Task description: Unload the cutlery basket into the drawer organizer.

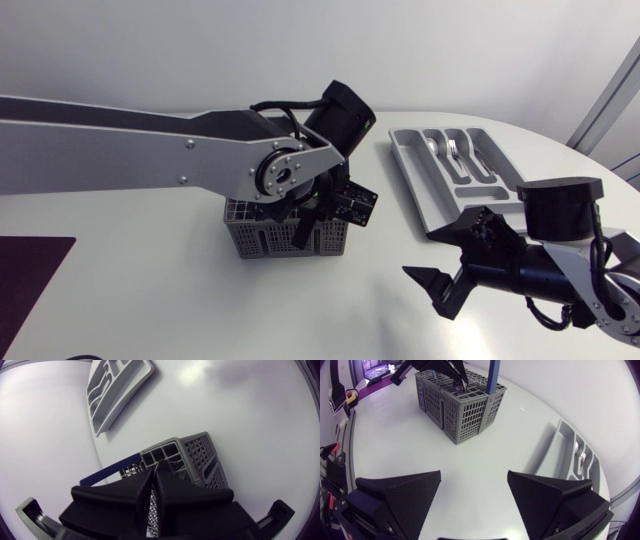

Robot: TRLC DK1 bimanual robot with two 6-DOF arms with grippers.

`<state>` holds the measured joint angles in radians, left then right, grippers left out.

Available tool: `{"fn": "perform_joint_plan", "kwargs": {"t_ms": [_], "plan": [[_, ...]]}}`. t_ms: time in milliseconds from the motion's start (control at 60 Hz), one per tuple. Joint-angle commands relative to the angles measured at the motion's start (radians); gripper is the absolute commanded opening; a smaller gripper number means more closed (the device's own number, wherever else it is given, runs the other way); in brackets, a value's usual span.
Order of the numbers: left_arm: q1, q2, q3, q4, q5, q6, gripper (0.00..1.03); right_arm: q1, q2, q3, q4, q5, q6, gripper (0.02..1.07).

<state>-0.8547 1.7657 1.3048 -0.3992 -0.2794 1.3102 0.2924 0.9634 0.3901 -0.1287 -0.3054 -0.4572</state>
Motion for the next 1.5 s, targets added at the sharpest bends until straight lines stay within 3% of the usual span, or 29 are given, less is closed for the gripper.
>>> {"fn": "perform_joint_plan", "kwargs": {"t_ms": [0,167,983,1250,1367,1483], "plan": [[-0.015,-0.014,0.011,-0.023,-0.004,0.004,0.09,-0.004,0.014,-0.033,0.014,0.003,-0.018,0.98],[-0.023,-0.057,-0.024,0.025,-0.004,0.004,0.09,-0.002,0.017,-0.034,0.015,0.002,-0.018,0.98],[-0.027,-0.218,-0.064,0.034,-0.023,0.034,0.09,0.017,-0.032,-0.043,-0.015,0.009,0.002,0.98],[-0.021,-0.293,-0.087,0.033,-0.032,0.031,0.09,0.073,-0.089,-0.042,-0.025,0.086,0.022,0.98],[-0.021,-0.316,-0.079,0.034,-0.040,0.000,0.09,0.085,-0.129,-0.043,-0.015,0.109,0.045,0.98],[-0.026,-0.325,-0.042,0.030,-0.040,-0.106,0.09,0.088,-0.213,-0.056,0.000,0.137,0.061,0.98]]}}
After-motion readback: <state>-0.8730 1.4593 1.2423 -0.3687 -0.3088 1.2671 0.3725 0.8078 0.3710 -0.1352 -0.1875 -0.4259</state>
